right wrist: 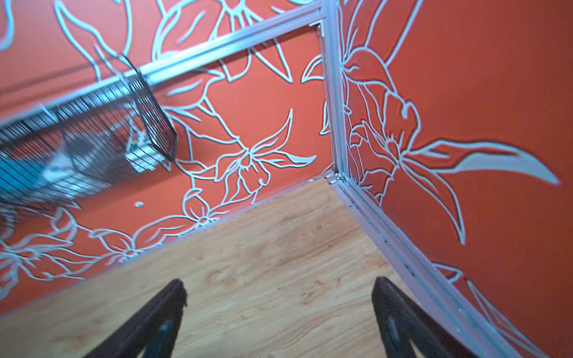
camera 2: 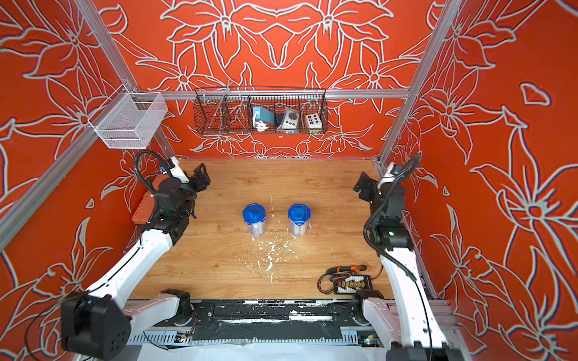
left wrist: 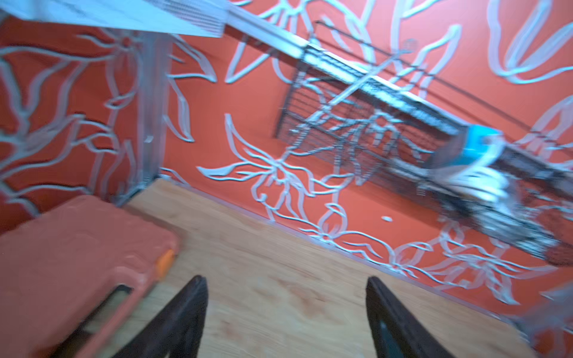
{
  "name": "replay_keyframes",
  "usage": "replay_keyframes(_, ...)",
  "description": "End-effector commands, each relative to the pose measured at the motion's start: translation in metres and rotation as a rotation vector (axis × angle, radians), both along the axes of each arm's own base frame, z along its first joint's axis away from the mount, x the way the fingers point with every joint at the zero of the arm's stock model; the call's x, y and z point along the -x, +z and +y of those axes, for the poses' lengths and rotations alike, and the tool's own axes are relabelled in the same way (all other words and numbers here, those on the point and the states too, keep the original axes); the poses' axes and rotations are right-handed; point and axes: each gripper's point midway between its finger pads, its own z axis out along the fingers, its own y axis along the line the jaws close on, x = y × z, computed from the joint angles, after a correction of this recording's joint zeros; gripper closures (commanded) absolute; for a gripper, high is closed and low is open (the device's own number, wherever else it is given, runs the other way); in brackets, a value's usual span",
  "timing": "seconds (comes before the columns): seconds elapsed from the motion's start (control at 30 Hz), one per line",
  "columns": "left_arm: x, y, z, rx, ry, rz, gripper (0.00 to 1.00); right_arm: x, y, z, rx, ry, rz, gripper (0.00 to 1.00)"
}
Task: Take out toiletry kits
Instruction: Unfasten the latch on the container.
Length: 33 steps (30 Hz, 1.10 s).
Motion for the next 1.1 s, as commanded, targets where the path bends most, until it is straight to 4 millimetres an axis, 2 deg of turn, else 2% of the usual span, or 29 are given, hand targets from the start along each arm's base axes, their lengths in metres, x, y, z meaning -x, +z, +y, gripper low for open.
replay_keyframes(0.0,0.042,-0.027,-0.112,0.026,-0.385,0.208,0.19,0.035,-0.104,0.040,-0.283,0.122,0.393,0.10)
replay_keyframes(0.07,0.061,-0.031,-0.159,0.045,-0.548,0.261,0.18,0.049,-0.109,0.050,-0.308,0.170,0.434,0.15)
replay_keyframes(0.13,0.077,-0.047,-0.199,0.074,-0.691,0.349,0.21,0.060,-0.113,0.069,-0.349,0.275,0.469,0.31)
replay_keyframes(0.2,0.088,-0.064,-0.229,0.075,-0.778,0.421,0.22,0.067,-0.117,0.094,-0.434,0.401,0.498,0.49)
replay_keyframes(0.3,0.092,-0.084,-0.259,0.054,-0.843,0.490,0.21,0.072,-0.122,0.123,-0.576,0.549,0.510,0.59)
replay_keyframes(0.4,0.079,-0.102,-0.272,0.052,-0.835,0.570,0.22,0.070,-0.116,0.135,-0.629,0.630,0.481,0.58)
replay_keyframes(0.57,0.065,-0.118,-0.292,0.051,-0.845,0.659,0.24,0.064,-0.121,0.142,-0.657,0.671,0.498,0.54)
replay_keyframes(0.73,0.052,-0.130,-0.298,0.025,-0.808,0.711,0.25,0.054,-0.123,0.146,-0.716,0.692,0.474,0.61)
replay_keyframes(0.87,0.050,-0.140,-0.306,0.023,-0.825,0.763,0.30,0.050,-0.133,0.139,-0.693,0.638,0.468,0.64)
replay_keyframes(0.97,0.048,-0.147,-0.305,0.003,-0.810,0.780,0.30,0.049,-0.136,0.133,-0.667,0.599,0.429,0.67)
replay_keyframes(1.07,0.048,-0.153,-0.305,-0.005,-0.810,0.792,0.29,0.046,-0.130,0.144,-0.731,0.672,0.412,0.65)
